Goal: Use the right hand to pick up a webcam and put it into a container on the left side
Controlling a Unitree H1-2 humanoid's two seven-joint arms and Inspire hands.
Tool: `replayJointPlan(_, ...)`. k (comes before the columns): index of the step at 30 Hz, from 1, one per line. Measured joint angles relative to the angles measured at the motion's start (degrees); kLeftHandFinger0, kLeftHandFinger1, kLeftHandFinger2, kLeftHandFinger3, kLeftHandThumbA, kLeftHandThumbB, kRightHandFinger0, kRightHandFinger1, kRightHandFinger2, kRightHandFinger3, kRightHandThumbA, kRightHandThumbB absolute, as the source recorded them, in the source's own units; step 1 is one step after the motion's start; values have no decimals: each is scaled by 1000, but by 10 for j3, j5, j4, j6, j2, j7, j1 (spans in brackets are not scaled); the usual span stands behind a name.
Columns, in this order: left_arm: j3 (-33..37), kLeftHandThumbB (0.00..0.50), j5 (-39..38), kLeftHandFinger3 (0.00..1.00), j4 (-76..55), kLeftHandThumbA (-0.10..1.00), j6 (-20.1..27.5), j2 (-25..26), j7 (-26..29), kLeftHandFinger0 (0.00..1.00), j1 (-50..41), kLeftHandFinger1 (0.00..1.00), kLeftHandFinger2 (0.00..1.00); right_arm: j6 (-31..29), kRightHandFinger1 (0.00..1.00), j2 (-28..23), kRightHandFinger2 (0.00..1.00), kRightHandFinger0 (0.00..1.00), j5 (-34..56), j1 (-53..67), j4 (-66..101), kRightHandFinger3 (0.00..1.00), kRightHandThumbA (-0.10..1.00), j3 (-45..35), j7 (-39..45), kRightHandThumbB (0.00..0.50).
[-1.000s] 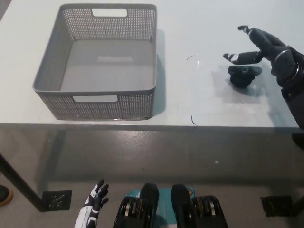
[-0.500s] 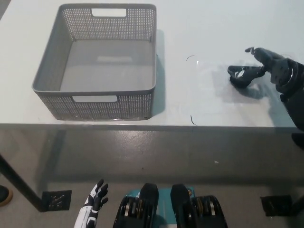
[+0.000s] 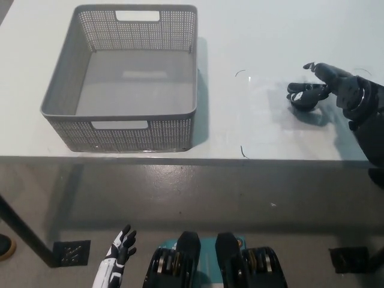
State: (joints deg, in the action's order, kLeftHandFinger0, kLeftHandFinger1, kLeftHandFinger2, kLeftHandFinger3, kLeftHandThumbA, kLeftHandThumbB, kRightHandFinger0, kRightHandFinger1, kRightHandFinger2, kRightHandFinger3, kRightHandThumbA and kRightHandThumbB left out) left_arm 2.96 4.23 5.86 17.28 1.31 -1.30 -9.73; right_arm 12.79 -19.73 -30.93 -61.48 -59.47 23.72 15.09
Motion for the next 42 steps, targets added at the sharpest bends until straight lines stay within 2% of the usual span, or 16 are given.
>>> replayJointPlan(10,0,72,1,1000,0,974,0,3,0,1000,6,1000,1000,-8,1000,10,1000,1000,3,0,-23,1000,640,-1,-1,500)
replayJointPlan(25,-3,77,1,1000,0,988,0,4,0,1000,7,1000,1000,-37,1000,27,1000,1000,3,-11,-140,1000,669,1,-59,500)
replayJointPlan(29,-3,83,0,1000,0,984,0,4,0,1000,11,1000,1000,-48,1000,33,1000,1000,4,-18,-162,1000,578,-1,-68,499)
replayJointPlan(30,-3,79,0,1000,0,983,0,4,0,1000,11,1000,1000,-50,1000,34,1000,933,5,-19,-165,1000,518,-2,-70,467)
replayJointPlan(31,-3,78,-1,1000,0,984,0,4,0,1000,12,1000,1000,-52,697,34,815,612,6,-19,-167,1000,352,-4,-72,394)
replayJointPlan(32,-3,78,-1,1000,0,985,-1,4,0,1000,13,1000,1000,-57,507,35,592,399,8,-19,-169,670,104,-7,-78,336)
replayJointPlan(33,-3,78,-1,1000,0,985,-1,4,0,1000,14,1000,1000,-62,238,35,327,138,8,-18,-170,403,-39,-10,-90,292)
replayJointPlan(34,-3,80,-1,1000,0,985,0,4,0,1000,14,1000,1000,-66,34,35,211,1,9,-17,-170,218,-100,-12,-99,207)
replayJointPlan(35,-3,80,-1,1000,0,985,-1,4,0,1000,15,1000,1000,-76,80,35,330,0,10,-15,-170,291,-100,-19,-122,172)
replayJointPlan(36,-3,80,-1,1000,0,986,-1,4,0,1000,16,1000,1000,-81,191,35,574,0,10,-14,-170,527,-100,-22,-133,163)
replayJointPlan(37,-3,75,-1,1000,0,1000,-1,4,0,1000,17,1000,1000,-89,329,35,796,0,12,-13,-170,827,-100,-29,-149,167)
replayJointPlan(38,-3,73,-1,1000,0,999,-1,4,0,1000,17,1000,1000,-96,420,36,885,0,13,-11,-171,952,-100,-35,-161,151)
replayJointPlan(39,-3,72,-1,1000,-1,996,-1,4,0,1000,18,1000,1000,-102,453,37,905,0,15,-9,-171,991,-100,-40,-172,149)
replayJointPlan(40,-3,69,-1,1000,-2,994,-2,4,0,1000,19,1000,1000,-113,473,39,907,0,18,-5,-171,979,-100,-49,-189,150)
replayJointPlan(41,-4,71,-1,1000,-2,995,-2,4,0,1000,19,1000,1000,-119,451,39,852,0,22,-3,-171,898,-100,-53,-197,159)
replayJointPlan(42,-4,70,-1,1000,-2,998,-2,4,0,1000,20,1000,1000,-128,441,40,836,0,25,-1,-171,876,-100,-58,-207,157)
